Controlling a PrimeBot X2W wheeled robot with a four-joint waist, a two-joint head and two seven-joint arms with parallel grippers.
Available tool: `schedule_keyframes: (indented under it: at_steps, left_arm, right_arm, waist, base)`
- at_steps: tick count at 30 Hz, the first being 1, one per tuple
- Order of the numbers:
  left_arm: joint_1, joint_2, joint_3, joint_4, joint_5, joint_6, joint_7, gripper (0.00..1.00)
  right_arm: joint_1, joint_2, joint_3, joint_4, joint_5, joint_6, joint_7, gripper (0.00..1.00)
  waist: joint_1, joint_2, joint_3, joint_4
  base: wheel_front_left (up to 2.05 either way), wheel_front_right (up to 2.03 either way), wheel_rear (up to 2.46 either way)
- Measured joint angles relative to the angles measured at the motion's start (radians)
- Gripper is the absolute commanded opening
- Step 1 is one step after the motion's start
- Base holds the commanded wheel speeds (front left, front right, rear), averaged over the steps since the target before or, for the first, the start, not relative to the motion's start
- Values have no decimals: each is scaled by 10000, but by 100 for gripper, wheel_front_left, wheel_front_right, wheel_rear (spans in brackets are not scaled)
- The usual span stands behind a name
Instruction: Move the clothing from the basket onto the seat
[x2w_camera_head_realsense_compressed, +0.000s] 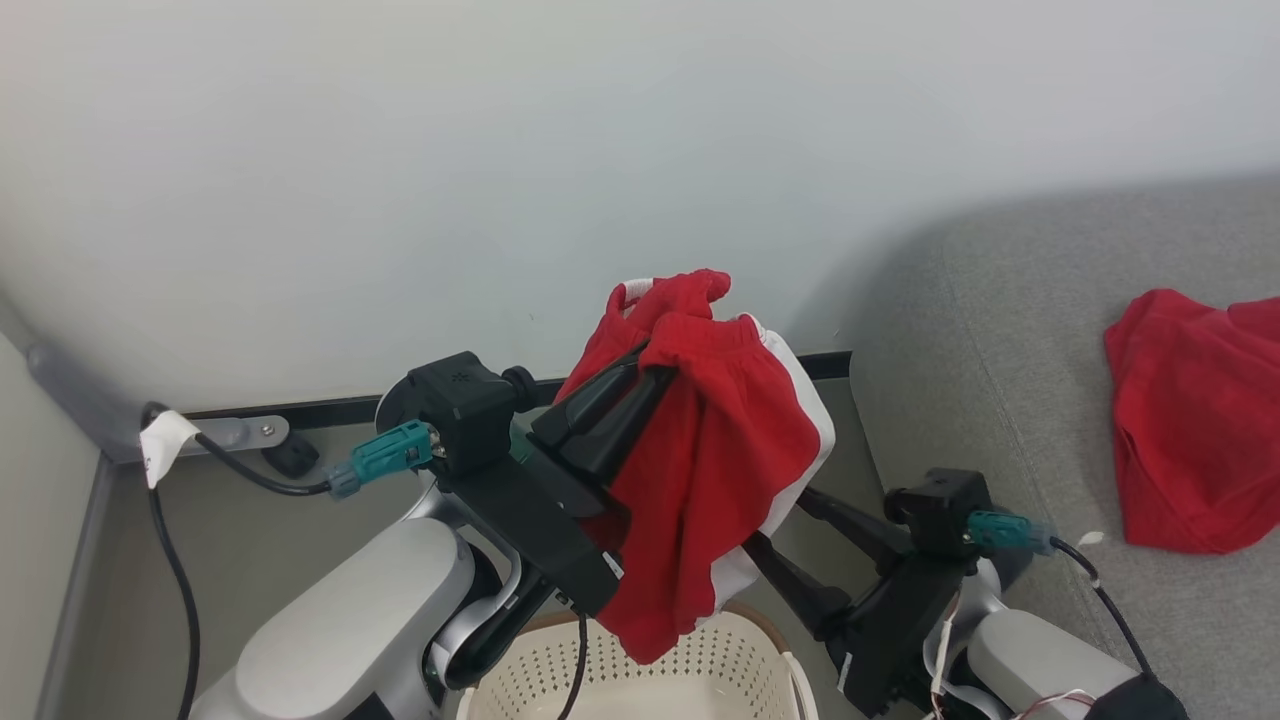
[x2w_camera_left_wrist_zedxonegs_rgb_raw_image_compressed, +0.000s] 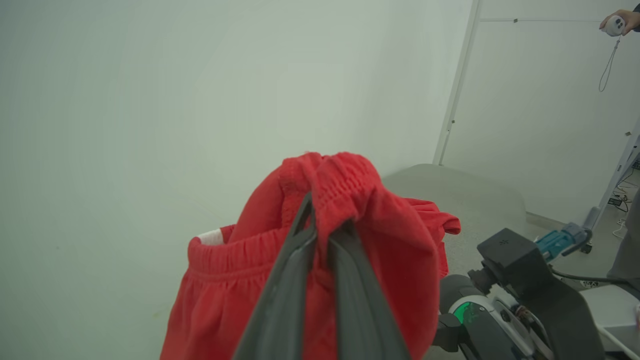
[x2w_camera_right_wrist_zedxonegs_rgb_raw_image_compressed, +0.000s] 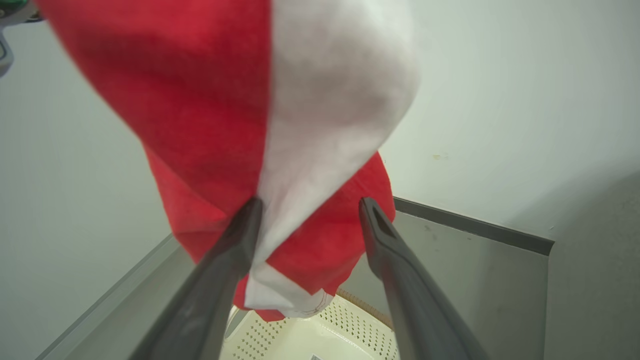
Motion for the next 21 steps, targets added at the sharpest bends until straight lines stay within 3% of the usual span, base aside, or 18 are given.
schedule_keyframes:
  at_steps: [7,12,15,16,21]
  left_arm:
    - [2,96,21,-176,-23,2,2,0]
    - [6,102,21,-251,-201,2,13,0]
    - [9,115,21,-318,-263,40,46,0]
    - [13,119,21,-326,-267,42,59,0]
    - [22,142,17,-337,-270,44,90,0]
  right_arm:
    - [-793,451,1342,224,650,0,-35,100]
    - [-1286,867,1712,717,955,0,-351,100]
    - [-1578,1066,1818,1131,1195,0,-702,7]
    - [-1639,1095,1879,1239,1223,0,-794,0]
    - [-1708,1103,2073,1540,1499,0,-1172,0]
  waist:
    - [0,0,19,128]
    - [0,0,18,154]
    - [0,0,21,147]
    - [0,0,23,143]
    - [0,0,25,106]
  base:
    - [0,0,0]
    - [0,0,0]
    - [0,0,0]
    - [0,0,0]
    - [0,0,0]
